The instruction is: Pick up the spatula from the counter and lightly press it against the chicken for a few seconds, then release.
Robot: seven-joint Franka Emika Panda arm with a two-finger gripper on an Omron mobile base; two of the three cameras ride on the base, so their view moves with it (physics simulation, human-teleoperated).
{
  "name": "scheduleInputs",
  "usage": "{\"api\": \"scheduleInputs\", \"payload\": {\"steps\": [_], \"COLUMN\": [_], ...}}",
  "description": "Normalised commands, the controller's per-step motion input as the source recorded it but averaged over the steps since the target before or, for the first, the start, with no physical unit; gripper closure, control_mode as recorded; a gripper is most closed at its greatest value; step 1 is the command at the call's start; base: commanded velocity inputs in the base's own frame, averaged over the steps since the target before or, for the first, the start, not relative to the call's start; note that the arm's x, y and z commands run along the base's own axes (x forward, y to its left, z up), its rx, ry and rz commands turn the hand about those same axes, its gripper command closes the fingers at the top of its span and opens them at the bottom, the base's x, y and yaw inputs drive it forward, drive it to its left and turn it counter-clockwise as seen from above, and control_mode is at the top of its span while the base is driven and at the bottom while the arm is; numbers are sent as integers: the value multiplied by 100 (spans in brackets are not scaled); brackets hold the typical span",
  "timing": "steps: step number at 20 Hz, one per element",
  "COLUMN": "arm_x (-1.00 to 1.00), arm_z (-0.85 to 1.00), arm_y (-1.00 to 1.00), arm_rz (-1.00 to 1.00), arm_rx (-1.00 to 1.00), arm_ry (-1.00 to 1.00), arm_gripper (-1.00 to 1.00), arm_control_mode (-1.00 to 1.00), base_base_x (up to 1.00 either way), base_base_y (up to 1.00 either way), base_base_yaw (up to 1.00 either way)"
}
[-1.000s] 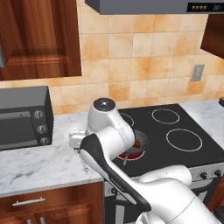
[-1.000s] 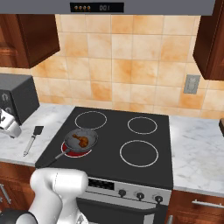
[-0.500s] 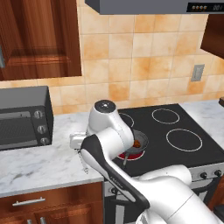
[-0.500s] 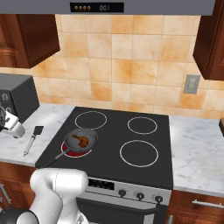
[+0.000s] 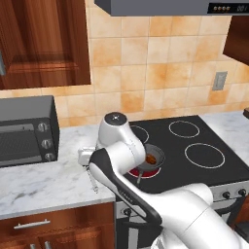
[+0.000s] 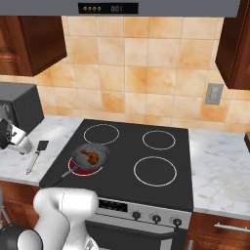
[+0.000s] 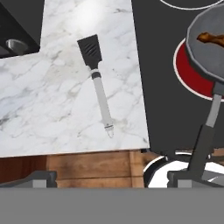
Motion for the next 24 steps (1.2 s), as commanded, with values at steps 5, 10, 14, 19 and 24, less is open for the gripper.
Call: {"api": "scheduleInputs", "payload": {"steps": [5,10,14,19,24], "arm_x": [19,11,8,8,13], "arm_z": [-17,-17,-17,-18,-21], "arm_y": [8,8,7,1,5], "arm_rz": [0,0,0,0,0], "arm_rx": [0,-2,-3,-2,0], "arm_ry": [3,1,0,0,1], "arm_gripper": [-100,-100,-100,-100,-100], "arm_control_mode": [-100,-100,-100,-100,-100], "base_base_x": [0,0,0,0,0], "base_base_y": [0,0,0,0,0], "base_base_yaw": [0,0,0,0,0]}}
